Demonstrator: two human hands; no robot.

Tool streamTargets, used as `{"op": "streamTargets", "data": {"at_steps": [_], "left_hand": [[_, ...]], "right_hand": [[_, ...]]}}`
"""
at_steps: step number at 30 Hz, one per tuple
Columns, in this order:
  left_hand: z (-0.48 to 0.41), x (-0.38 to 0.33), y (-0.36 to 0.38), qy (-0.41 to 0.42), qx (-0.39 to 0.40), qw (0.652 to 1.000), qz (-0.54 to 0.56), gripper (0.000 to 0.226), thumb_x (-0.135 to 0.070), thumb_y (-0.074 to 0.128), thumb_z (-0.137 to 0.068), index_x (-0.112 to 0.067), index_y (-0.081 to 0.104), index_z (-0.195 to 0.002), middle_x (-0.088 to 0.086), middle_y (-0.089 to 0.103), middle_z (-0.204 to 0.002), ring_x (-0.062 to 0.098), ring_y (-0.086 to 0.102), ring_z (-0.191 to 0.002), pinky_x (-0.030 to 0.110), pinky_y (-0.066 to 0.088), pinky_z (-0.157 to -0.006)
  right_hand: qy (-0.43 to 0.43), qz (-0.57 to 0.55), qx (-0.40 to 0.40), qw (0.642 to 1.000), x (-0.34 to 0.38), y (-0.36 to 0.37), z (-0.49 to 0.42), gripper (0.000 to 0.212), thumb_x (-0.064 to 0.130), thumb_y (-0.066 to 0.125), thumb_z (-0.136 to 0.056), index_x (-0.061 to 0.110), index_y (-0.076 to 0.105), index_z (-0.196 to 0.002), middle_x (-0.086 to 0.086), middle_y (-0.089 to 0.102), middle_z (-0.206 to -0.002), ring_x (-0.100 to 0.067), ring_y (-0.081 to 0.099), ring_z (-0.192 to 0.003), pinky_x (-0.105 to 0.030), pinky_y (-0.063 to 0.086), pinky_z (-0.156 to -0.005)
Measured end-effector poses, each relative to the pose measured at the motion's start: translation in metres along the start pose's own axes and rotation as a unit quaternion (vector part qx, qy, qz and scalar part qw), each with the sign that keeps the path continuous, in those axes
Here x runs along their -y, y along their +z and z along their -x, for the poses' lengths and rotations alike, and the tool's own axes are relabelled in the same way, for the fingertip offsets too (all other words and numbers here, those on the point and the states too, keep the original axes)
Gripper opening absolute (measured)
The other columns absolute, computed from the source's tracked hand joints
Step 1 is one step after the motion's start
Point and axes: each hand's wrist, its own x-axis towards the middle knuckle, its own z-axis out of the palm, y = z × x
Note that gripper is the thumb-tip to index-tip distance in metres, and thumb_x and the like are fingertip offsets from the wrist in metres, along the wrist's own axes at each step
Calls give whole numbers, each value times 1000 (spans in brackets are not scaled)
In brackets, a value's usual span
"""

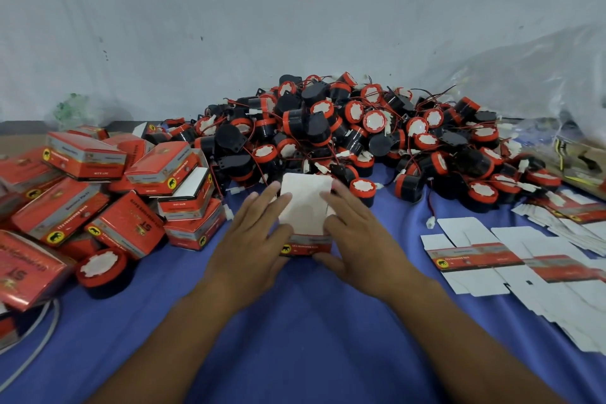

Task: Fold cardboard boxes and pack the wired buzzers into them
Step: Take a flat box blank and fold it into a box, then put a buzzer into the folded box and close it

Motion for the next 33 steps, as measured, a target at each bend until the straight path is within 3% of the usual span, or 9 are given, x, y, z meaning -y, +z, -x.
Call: {"op": "streamTargets", "data": {"at_steps": [5,8,14,18,20,23,28,31,33], "left_hand": [[0,-7,4,-130,86,988,23,56,-31,83,-76,-12,64,-125,8,69,-112,30,61,-106,38,46,-96],[7,-14,8,-266,56,918,289,34,-27,68,-92,-29,64,-125,-13,71,-106,7,63,-97,10,44,-81],[11,2,13,-392,67,786,473,37,-32,80,-81,-46,55,-105,-11,68,-93,3,65,-82,23,53,-71],[10,-1,14,-364,102,796,472,36,-35,79,-81,-41,53,-103,-2,62,-83,4,54,-63,16,44,-53],[10,-2,12,-355,94,806,464,36,-36,79,-80,-43,51,-103,-9,60,-95,-4,56,-74,11,45,-57],[11,-3,11,-341,93,824,443,39,-39,78,-81,-47,48,-103,-14,50,-110,-10,53,-87,7,45,-63],[16,-1,13,-334,108,821,450,41,-44,78,-80,-47,48,-108,-19,49,-117,-1,53,-102,19,51,-80],[16,-1,12,-329,101,810,474,41,-42,78,-81,-43,50,-110,-23,53,-114,-9,53,-97,13,50,-71],[16,-1,12,-327,100,809,477,42,-42,78,-81,-42,50,-112,-23,53,-115,-9,53,-99,13,50,-73]], "right_hand": [[123,-19,35,992,14,8,-5,52,44,51,-101,4,48,-134,-11,58,-128,-29,52,-123,-35,42,-100],[211,-148,103,961,27,22,-2,64,40,40,-104,12,14,-156,-8,54,-138,-28,54,-119,-32,43,-87],[228,-319,54,918,5,24,-1,43,49,34,-104,21,64,-115,2,69,-101,-15,60,-92,-22,42,-77],[326,-285,-31,901,-23,43,-17,40,37,45,-104,5,67,-94,-16,62,-110,-25,56,-104,-31,42,-87],[347,-227,-57,908,-44,50,-26,29,26,59,-99,6,61,-120,-19,48,-134,-33,42,-126,-39,35,-104],[358,-159,-3,920,-70,57,-38,69,27,64,-96,9,29,-153,-24,22,-157,-43,27,-140,-45,25,-112],[344,-183,-75,918,-84,66,-49,45,26,71,-87,14,60,-128,-14,57,-121,-33,53,-110,-37,43,-89],[419,-298,-185,838,-88,58,-44,24,27,71,-85,10,56,-92,-5,55,-81,-22,51,-73,-31,38,-64],[474,-484,-295,674,-91,34,-44,21,26,64,-90,9,52,-93,-7,53,-75,-22,48,-64,-35,39,-57]]}}
